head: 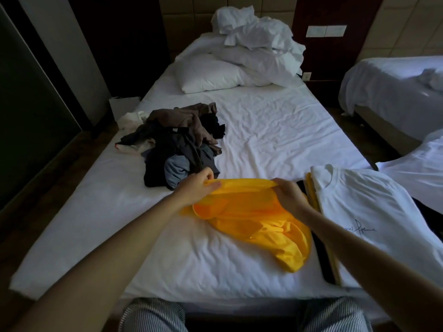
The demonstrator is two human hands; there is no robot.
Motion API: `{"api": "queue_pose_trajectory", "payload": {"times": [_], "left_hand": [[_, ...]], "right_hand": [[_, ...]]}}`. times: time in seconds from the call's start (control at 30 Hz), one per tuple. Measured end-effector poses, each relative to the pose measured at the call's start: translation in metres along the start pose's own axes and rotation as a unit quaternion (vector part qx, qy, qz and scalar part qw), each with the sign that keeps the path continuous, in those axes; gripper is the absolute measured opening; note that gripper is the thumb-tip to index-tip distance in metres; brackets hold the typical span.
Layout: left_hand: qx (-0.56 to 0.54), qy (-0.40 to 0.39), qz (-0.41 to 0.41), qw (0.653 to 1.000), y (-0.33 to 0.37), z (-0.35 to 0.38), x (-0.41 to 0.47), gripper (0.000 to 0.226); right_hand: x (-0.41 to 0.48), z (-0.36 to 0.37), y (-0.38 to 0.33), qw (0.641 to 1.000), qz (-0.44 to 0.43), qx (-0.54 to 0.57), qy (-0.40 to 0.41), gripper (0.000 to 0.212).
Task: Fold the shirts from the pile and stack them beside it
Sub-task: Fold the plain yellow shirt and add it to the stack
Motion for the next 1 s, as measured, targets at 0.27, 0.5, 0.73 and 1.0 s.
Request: {"api": "queue_pose_trajectory", "payload": {"times": [0.27,0.5,0.73,1.0], "left_hand": [[0.089,0.001,0.024,0.996,-0.003,-0.018,0.021,0.017],[-0.185,0.011,-0.008,0.983,0.021,-0.047,0.019,0.013],[-0.252,-0.045,-0.040,0.966,0.032,-0.081,0.026,0.031],[-0.108,-0.052,0.033,0.992,0.052,-0.064,0.019,0.053]], "right_hand": [[0.015,-0.073,0.002,0.998,0.010,0.062,0.000,0.019],[0.004,-0.047,0.006,0.971,-0.042,-0.118,-0.205,0.026],[0.023,-0.109,-0.024,0.956,0.030,0.291,0.001,0.042],[0.033,-0.127,-0.031,0.949,0.078,0.253,0.170,0.033]]}}
Point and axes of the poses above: each hand's wrist, its own x-axis towards the middle knuckle, its own z-axis out of the palm, y = z × x, the point moved 8 cm from there along x, towards the middle knuckle, and after that the axes turned 9 degrees about y, right-handed, at the moved point
